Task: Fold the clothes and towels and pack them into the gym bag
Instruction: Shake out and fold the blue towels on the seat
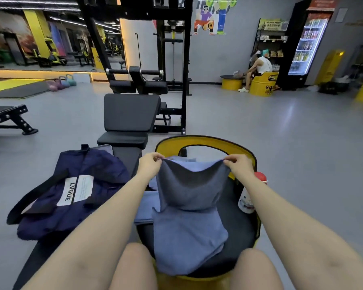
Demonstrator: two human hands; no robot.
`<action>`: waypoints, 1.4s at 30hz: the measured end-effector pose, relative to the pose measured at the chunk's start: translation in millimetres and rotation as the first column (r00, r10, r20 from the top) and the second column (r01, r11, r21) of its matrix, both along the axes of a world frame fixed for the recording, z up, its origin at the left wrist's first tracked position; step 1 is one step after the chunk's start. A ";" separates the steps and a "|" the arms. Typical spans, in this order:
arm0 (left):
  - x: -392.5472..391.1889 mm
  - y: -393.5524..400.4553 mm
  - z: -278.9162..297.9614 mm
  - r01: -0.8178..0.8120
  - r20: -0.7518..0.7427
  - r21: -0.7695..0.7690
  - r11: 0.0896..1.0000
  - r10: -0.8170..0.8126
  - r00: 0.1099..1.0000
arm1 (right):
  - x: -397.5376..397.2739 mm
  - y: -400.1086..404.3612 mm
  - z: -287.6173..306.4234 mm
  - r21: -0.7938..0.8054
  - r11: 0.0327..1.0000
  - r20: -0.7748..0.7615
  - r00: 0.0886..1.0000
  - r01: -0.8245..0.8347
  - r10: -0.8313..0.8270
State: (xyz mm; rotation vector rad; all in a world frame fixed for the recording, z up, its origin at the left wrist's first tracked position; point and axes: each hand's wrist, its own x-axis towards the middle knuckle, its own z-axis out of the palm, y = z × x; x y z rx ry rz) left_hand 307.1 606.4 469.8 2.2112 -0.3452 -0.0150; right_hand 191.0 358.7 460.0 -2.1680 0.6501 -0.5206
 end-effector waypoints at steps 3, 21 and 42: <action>-4.4 1.0 -31.0 0.009 -0.069 0.013 1.000 -0.009 0.998 | -2.4 5.5 -28.3 0.012 1.000 -0.067 0.998 -0.016 0.017; -33.0 28.7 -148.1 0.471 -0.558 0.297 0.831 -0.249 0.791 | -39.1 0.4 -152.8 0.159 0.959 -0.558 0.780 -0.234 0.283; 15.8 -7.8 -206.9 0.007 -0.704 0.090 0.996 0.059 0.708 | 10.5 -16.3 -215.0 0.311 0.948 -0.559 0.819 0.064 0.128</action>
